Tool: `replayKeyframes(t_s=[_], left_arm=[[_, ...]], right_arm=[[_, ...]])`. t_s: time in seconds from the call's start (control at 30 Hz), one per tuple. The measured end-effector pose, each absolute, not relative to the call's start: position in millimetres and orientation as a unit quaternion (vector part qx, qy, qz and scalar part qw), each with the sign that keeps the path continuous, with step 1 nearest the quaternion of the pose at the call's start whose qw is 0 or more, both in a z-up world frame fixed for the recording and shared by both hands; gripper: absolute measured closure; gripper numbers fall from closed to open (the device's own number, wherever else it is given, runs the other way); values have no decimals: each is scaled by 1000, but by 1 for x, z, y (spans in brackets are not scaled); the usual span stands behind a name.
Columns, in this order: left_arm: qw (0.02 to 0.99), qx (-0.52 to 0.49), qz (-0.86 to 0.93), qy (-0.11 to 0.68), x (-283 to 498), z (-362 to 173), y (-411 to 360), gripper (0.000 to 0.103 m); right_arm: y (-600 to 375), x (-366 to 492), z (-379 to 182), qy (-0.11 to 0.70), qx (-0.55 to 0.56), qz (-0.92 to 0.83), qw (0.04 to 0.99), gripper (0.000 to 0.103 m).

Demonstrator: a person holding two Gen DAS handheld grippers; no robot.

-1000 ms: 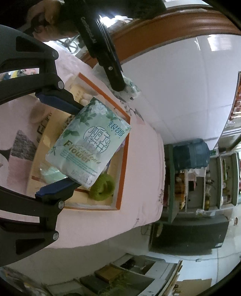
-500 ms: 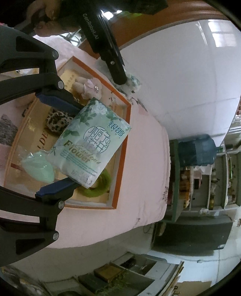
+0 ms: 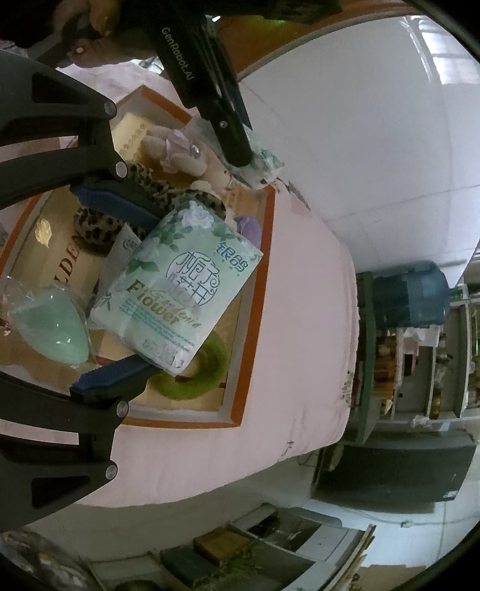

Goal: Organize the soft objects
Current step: 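Carry the wipes pack and Flower tissue pack over the tray with both tools, then open the left tool to drop the wipes while the right tool releases the tissues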

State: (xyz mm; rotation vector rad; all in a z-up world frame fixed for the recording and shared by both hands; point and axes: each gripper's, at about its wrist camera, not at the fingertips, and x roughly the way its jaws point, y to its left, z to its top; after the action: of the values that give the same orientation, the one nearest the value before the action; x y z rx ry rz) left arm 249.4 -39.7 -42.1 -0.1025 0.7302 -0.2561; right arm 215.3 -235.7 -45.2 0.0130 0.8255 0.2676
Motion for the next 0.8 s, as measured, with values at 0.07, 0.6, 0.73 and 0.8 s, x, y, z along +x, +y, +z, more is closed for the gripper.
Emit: replayKeyframes(t_s=[0.07, 0.6, 0.73, 0.8], left_arm=[[924, -50, -124, 357, 251, -43, -40, 57], [916, -28, -121, 382, 259, -68, -48, 57], [916, -22, -119, 383, 260, -73, -49, 57], [916, -20, -119, 382, 260, -75, -49, 57]], right_arm=[[-236, 218, -47, 401, 5, 130, 907, 34], [-230, 232, -64, 420, -13, 121, 899, 34], [-229, 234, -68, 424, -17, 119, 898, 34], [-228, 236, -70, 425, -19, 119, 897, 34]])
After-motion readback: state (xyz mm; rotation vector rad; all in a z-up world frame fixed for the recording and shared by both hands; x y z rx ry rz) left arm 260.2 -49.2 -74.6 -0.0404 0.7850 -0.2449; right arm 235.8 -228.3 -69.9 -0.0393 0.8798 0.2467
